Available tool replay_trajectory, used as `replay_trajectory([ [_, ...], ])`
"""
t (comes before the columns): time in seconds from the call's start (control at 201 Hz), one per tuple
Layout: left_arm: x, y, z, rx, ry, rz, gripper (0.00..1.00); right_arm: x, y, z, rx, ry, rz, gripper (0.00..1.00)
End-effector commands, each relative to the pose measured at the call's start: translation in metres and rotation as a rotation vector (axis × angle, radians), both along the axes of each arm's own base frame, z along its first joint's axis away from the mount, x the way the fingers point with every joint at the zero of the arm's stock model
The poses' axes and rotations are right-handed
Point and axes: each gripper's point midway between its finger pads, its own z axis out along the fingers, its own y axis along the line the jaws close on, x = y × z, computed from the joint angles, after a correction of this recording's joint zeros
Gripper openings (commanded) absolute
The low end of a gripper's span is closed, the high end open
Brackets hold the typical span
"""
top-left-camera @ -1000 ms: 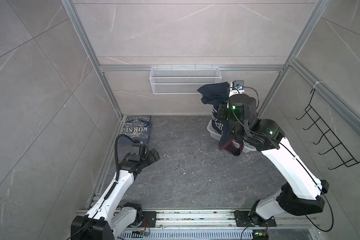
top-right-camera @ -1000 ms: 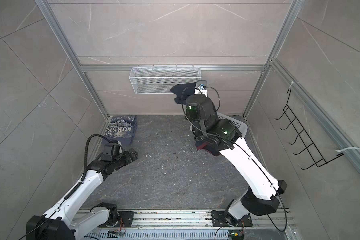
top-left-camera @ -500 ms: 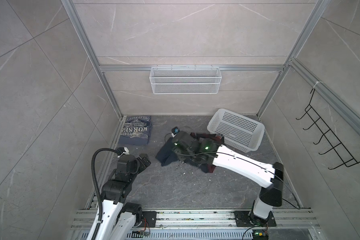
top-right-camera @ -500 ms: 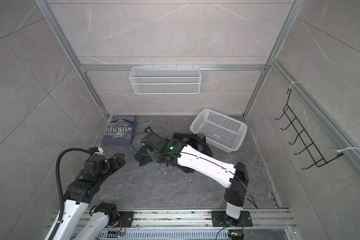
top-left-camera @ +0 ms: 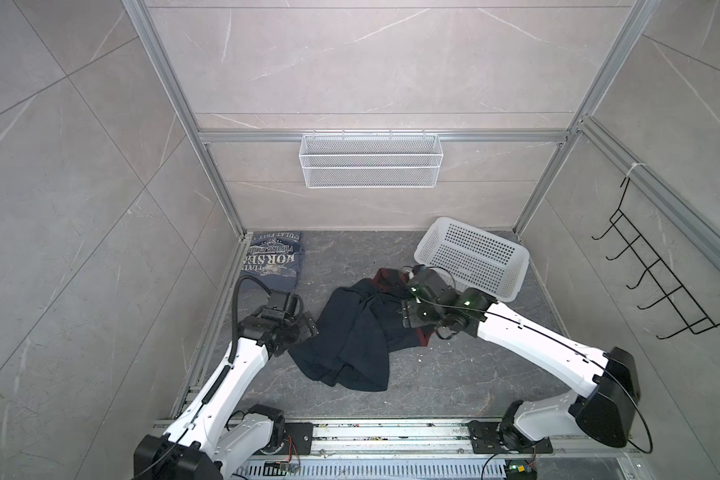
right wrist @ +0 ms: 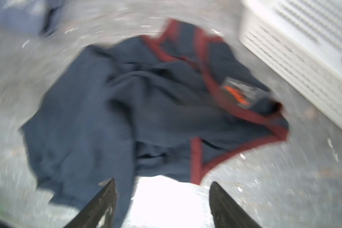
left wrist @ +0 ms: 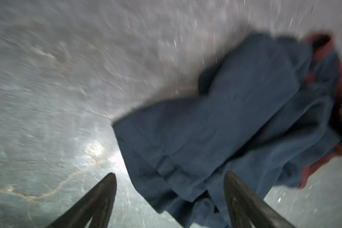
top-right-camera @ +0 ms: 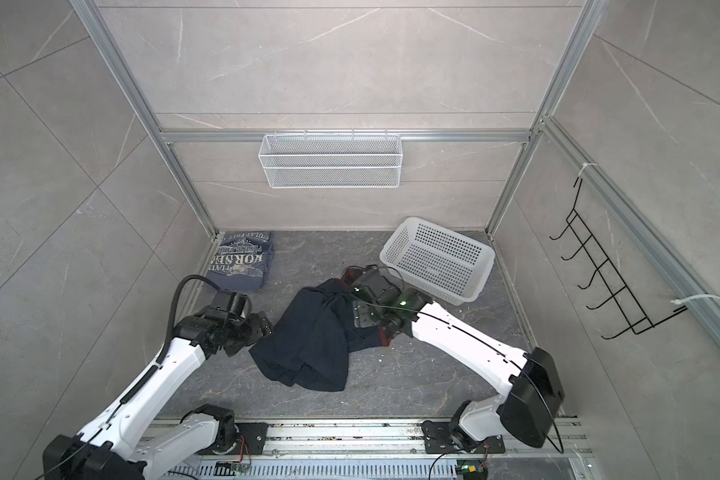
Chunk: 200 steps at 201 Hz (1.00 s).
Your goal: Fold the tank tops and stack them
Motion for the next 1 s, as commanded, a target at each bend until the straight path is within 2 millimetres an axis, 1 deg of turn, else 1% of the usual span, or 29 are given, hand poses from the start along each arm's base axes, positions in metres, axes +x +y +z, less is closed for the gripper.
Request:
replay_trajectory([
  [0.0,-0.022,-0.034,0.004,0.003,0.044,-0.100,0.85,-0.012,-0.012,-0.035,0.064,0.117,-0.068,0.74],
  [0.04,-0.031,-0.048,0.001,0.018,0.050,-0.137,0.85,-0.010,-0.020,-0.040,0.072,0.125,-0.099,0.74],
  [0.114,-0.049,-0.077,-0.006,0.036,0.071,-0.210,0.85,-0.007,-0.030,-0.051,0.088,0.144,-0.139,0.74],
  [0.209,-0.065,-0.108,-0.019,0.070,0.100,-0.268,0.85,-0.003,-0.033,-0.059,0.100,0.159,-0.159,0.73],
  [0.279,-0.070,-0.129,-0.029,0.081,0.112,-0.300,0.85,-0.001,-0.033,-0.063,0.099,0.163,-0.162,0.73],
  [0.428,-0.069,-0.159,-0.050,0.074,0.144,-0.323,0.82,0.000,-0.027,-0.067,0.118,0.175,-0.154,0.72],
  [0.503,-0.067,-0.166,-0.058,0.078,0.168,-0.318,0.79,-0.001,-0.027,-0.067,0.125,0.175,-0.156,0.72],
  [0.582,-0.066,-0.166,-0.065,0.104,0.183,-0.308,0.77,-0.004,-0.029,-0.068,0.127,0.173,-0.158,0.72],
  [0.702,-0.063,-0.166,-0.068,0.104,0.170,-0.300,0.68,-0.007,-0.032,-0.073,0.120,0.179,-0.163,0.72],
  [0.797,-0.059,-0.168,-0.064,0.100,0.147,-0.294,0.56,-0.007,-0.033,-0.075,0.115,0.182,-0.162,0.72],
  [0.891,-0.056,-0.163,-0.063,0.115,0.133,-0.280,0.39,-0.007,-0.033,-0.076,0.108,0.181,-0.161,0.72],
  [0.991,-0.054,-0.159,-0.056,0.136,0.112,-0.292,0.26,-0.005,-0.032,-0.076,0.102,0.181,-0.157,0.72],
])
